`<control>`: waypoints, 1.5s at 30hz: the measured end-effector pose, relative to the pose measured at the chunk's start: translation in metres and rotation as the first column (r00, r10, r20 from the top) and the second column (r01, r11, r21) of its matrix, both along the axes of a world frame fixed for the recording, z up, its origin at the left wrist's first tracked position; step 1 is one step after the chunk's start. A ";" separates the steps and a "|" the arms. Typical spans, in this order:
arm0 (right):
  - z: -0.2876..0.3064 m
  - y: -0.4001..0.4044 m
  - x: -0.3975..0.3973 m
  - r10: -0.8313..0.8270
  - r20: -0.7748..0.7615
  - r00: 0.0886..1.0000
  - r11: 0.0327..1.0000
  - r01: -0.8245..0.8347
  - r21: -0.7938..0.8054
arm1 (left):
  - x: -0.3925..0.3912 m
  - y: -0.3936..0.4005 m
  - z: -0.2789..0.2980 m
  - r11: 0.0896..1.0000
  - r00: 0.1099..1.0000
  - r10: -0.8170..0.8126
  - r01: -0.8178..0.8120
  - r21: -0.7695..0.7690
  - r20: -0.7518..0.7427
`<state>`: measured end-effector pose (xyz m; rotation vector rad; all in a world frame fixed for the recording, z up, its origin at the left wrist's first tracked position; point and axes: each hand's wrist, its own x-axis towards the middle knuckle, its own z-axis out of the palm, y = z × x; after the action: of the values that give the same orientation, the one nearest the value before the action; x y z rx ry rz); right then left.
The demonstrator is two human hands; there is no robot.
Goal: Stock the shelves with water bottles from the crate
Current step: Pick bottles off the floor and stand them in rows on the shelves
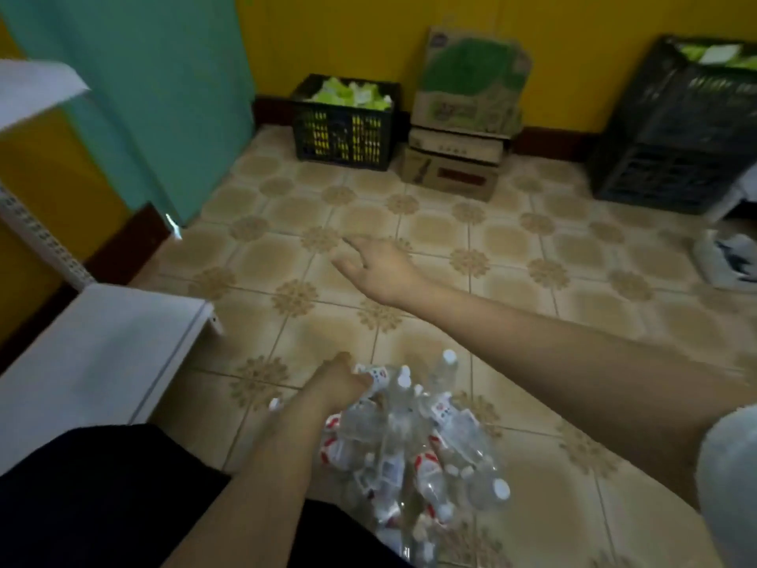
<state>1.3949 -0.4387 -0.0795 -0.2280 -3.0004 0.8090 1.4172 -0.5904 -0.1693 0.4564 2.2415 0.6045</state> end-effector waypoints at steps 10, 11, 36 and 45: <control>-0.253 0.072 0.071 -0.148 0.542 0.827 0.976 0.212 -0.057 | 0.023 -0.007 -0.129 0.978 0.964 0.194 -0.175 -0.115 0.183; -0.265 0.068 0.072 -0.148 0.539 0.829 0.973 0.221 -0.073 | 0.018 -0.008 -0.129 0.957 0.947 0.279 -0.261 -0.126 0.157; -0.163 0.072 0.110 -0.468 0.231 0.853 0.532 0.480 -0.698 | 0.016 -0.010 -0.111 0.850 0.865 0.439 -0.488 0.201 0.241; -0.099 0.035 0.088 -0.375 0.142 0.916 0.446 0.312 -0.839 | 0.023 -0.032 -0.080 0.706 0.796 0.584 -0.596 0.384 0.160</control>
<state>1.4834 -0.4033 -0.1787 -0.7718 -2.0499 2.0847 1.4397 -0.6221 -0.2489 -0.1037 2.2126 1.4390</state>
